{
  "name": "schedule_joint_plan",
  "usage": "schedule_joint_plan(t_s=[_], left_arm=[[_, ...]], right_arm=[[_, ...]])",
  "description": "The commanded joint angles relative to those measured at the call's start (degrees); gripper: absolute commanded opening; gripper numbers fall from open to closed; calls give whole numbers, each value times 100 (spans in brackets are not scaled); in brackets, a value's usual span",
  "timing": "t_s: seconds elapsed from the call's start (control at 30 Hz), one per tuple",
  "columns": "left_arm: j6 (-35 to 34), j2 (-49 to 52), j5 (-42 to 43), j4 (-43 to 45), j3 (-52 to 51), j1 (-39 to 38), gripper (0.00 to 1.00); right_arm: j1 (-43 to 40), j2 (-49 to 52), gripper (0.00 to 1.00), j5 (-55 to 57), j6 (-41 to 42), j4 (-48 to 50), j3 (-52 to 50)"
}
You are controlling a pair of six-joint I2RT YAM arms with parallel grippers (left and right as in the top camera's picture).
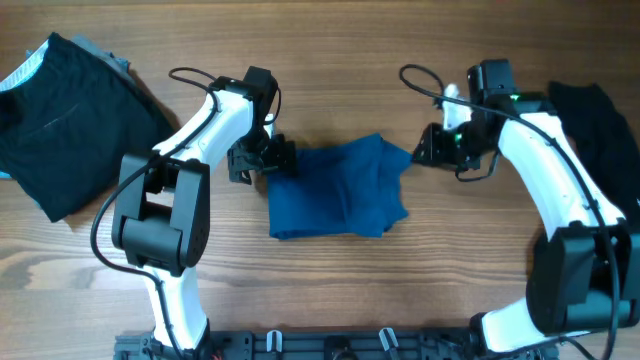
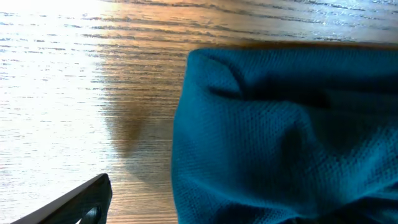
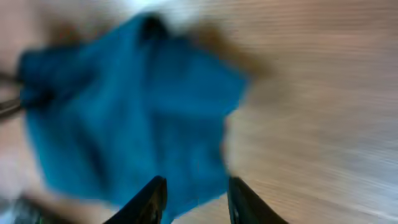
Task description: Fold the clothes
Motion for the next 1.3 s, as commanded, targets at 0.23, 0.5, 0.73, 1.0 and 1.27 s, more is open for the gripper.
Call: schedule_joint_plan(t_s=[0.23, 0.5, 0.73, 1.0, 1.27], left_arm=[[-72, 55, -308, -142, -28, -17, 96], [-72, 55, -306, -450, -28, -22, 96], [-452, 52, -107, -914, -28, -223, 94], [-483, -990, -98, -820, 422, -256, 95], [-503, -1220, -243, 1357, 505, 197, 100]], right_arm=[[1285, -17, 36, -1453, -750, 1180, -1676], [1117, -20, 38, 2087, 1161, 3504, -2629], [719, -22, 39, 2439, -87, 5128, -2583], [693, -940, 41, 1438, -223, 3576, -1550], [927, -1185, 35, -2693, -293, 2109, -1646]])
